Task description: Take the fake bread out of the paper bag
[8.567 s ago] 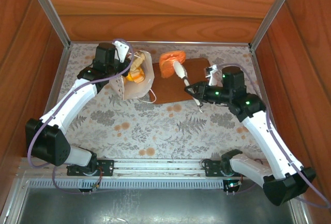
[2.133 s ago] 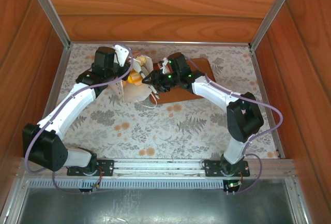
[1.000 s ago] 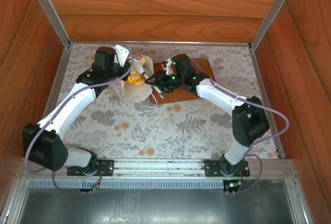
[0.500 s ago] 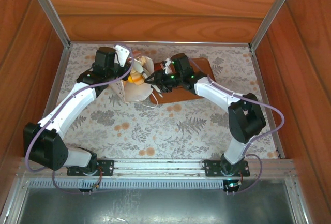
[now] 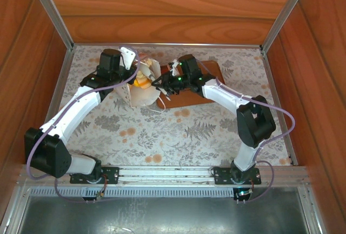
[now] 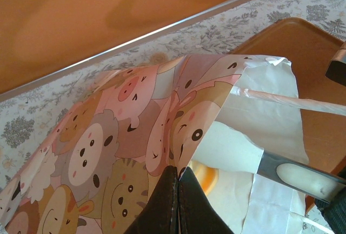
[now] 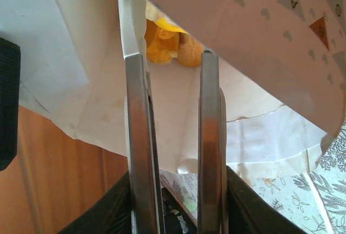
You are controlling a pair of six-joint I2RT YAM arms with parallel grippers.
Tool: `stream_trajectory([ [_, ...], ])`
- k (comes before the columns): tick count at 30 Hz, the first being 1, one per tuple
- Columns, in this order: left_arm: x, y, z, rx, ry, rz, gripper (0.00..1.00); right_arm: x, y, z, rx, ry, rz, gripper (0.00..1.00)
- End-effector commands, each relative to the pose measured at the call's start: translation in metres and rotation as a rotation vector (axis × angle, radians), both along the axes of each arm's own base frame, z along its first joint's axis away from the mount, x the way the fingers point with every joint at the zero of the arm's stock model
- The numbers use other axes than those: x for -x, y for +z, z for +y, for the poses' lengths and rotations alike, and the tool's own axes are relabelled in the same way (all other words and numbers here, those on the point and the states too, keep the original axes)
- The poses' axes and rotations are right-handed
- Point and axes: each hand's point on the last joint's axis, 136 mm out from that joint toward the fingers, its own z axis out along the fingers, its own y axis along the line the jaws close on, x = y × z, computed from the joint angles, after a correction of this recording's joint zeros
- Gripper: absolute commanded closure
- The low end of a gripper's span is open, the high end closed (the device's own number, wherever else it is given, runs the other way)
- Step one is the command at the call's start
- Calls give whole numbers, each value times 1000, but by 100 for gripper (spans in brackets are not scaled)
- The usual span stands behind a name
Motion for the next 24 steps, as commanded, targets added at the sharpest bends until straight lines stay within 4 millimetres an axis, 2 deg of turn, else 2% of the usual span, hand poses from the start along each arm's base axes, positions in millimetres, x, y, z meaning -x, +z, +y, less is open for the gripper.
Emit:
stream_trajectory([
  [1,-3,14,-6,27,-7,-38,100,3,33,-4,-40,24,-85,65],
  [5,-6,17,-1,22,32,-46,100,17,38,-11,-33,46,-96,68],
  [6,-7,17,1,21,44,-47,100,23,44,-14,-40,56,-106,68],
  [16,-14,25,12,32,136,-48,100,70,57,-38,-13,118,-129,66],
  [24,-18,29,16,37,174,-51,100,112,65,-72,43,146,-156,65],
])
